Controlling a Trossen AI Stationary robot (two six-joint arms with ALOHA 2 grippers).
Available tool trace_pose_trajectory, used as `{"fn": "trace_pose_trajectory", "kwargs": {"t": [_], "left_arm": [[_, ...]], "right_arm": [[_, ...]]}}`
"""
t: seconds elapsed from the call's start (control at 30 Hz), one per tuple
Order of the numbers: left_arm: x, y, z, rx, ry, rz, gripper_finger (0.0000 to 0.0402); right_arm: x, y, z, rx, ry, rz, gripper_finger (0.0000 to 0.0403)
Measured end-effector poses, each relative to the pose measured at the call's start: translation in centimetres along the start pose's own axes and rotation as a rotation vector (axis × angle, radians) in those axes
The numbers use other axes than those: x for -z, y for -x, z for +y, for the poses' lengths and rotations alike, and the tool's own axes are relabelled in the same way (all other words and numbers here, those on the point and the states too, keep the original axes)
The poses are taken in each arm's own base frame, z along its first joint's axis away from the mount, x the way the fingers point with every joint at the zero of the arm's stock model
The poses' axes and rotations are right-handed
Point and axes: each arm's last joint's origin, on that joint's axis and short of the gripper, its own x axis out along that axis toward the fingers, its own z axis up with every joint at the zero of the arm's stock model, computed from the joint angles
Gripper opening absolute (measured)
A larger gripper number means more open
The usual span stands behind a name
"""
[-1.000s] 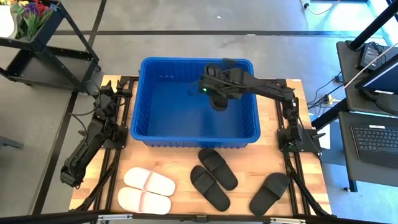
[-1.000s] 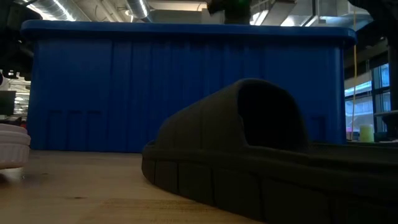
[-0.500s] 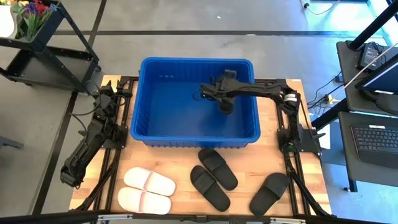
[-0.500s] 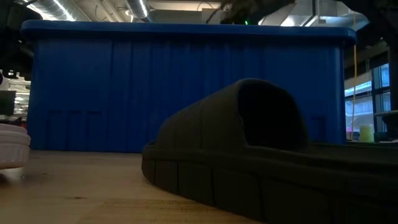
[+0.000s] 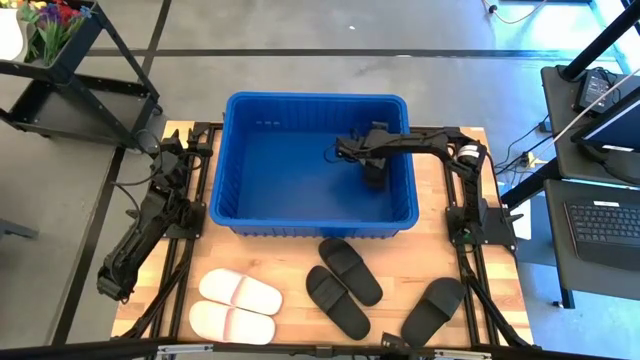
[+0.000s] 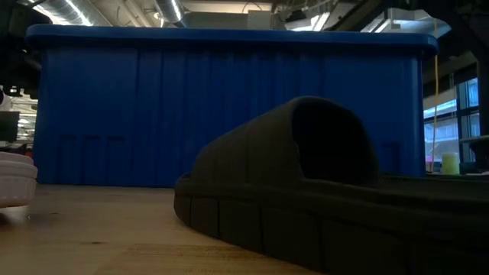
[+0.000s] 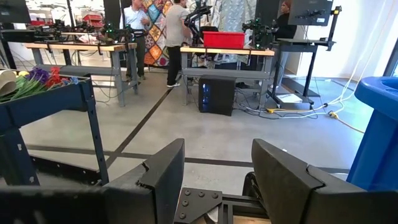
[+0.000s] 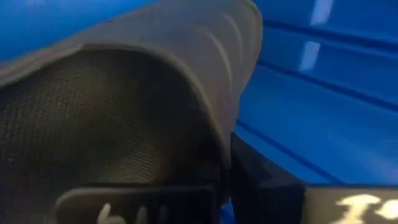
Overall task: Pick and place slides into bin
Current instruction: Put the black slide into the blue container
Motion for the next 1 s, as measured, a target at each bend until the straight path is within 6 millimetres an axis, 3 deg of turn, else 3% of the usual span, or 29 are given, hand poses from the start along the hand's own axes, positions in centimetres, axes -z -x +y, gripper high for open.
{"fn": "trace_pose_trajectory", "kwargs": {"t": [0.23, 0.6, 1.0], "left_arm": [[-0.01, 0.00, 0.00, 0.000, 0.000, 0.000, 0.0183], [-0.01, 0.00, 0.00, 0.000, 0.000, 0.000, 0.0183], [0.00, 0.00, 0.00, 0.000, 0.000, 0.000, 0.0183]], "right_arm": [[-0.04, -0.56, -0.15, -0.002, -0.001, -0.012, 0.0056], [-0.11, -0.62, -0.07, -0.043, -0.007, -0.024, 0.0078], [0.17, -0.45, 0.27, -0.094, 0.022, -0.006, 0.0215]]}}
